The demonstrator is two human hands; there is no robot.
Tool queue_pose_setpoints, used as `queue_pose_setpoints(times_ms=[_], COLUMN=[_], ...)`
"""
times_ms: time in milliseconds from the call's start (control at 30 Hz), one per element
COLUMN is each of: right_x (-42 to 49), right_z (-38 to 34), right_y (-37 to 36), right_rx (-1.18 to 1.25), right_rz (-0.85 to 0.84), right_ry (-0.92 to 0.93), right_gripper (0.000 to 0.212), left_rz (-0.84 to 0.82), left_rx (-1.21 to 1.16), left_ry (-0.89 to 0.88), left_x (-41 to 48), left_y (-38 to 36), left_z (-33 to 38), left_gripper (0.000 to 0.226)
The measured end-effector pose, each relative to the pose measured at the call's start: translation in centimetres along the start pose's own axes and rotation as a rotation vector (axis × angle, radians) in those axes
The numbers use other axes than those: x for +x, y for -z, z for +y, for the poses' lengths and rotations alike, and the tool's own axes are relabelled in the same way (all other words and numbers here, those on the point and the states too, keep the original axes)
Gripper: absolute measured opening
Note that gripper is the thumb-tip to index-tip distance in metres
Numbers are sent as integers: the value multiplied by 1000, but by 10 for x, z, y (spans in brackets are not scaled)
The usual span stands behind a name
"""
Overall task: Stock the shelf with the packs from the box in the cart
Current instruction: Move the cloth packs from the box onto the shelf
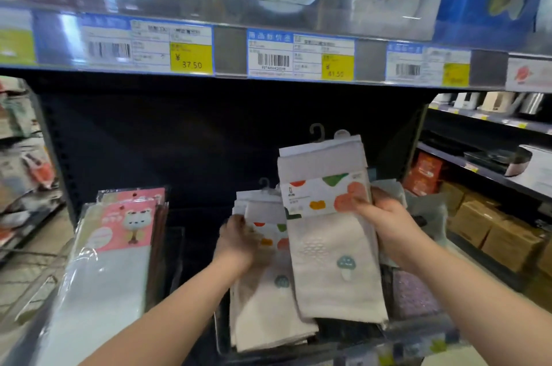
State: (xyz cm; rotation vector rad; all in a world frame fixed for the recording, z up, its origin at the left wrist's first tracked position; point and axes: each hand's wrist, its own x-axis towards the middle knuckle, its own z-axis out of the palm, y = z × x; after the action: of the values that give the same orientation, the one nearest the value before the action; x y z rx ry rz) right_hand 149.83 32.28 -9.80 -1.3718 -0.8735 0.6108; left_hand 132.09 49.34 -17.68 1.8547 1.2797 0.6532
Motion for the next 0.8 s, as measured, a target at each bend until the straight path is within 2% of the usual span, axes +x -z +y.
queue_pose_setpoints(times_ms=[67, 133, 167, 200, 267, 333, 467, 533, 600, 700, 800], right_x=[5, 9, 11, 13, 20, 26, 29, 30, 31, 32, 35], right_z=[5, 9, 13, 16, 25, 38, 70, 86, 98, 100, 96], right_y=[-5, -15, -21, -27, -39, -50, -70, -78, -83, -87, -89], right_rx=[58, 120, 166, 222, 328, 386, 322, 225, 127, 54, -134], right_rz=[-41, -85, -115, -160, -262, -334, -404, -296, -163, -72, -51], right_ry=[-26, -62, -88, -121, -202, -271, -298, -306, -324, -365, -359], right_gripper=[19, 19, 22, 27, 40, 43, 52, 50, 39, 29, 31], left_rz=[66, 225, 231, 166, -57, -166, -152, -147, -133, -136, -137], left_rx=[216, 508, 634, 741, 877, 914, 936, 965, 962, 963, 994], left_ry=[-102, -303, -359, -353, -217, -162, -166, -162, -164, -163, -159], left_x=[-16, -28, -34, -36, -39, -38, -37, -37, -39, -40, -40], left_y=[16, 25, 29, 32, 36, 38, 35, 35, 34, 33, 33], left_z=[-5, -20, -28, -36, -46, -51, -52, -53, -50, -50, -49], left_gripper=[57, 60, 65, 69, 68, 65, 82, 69, 59, 59, 66])
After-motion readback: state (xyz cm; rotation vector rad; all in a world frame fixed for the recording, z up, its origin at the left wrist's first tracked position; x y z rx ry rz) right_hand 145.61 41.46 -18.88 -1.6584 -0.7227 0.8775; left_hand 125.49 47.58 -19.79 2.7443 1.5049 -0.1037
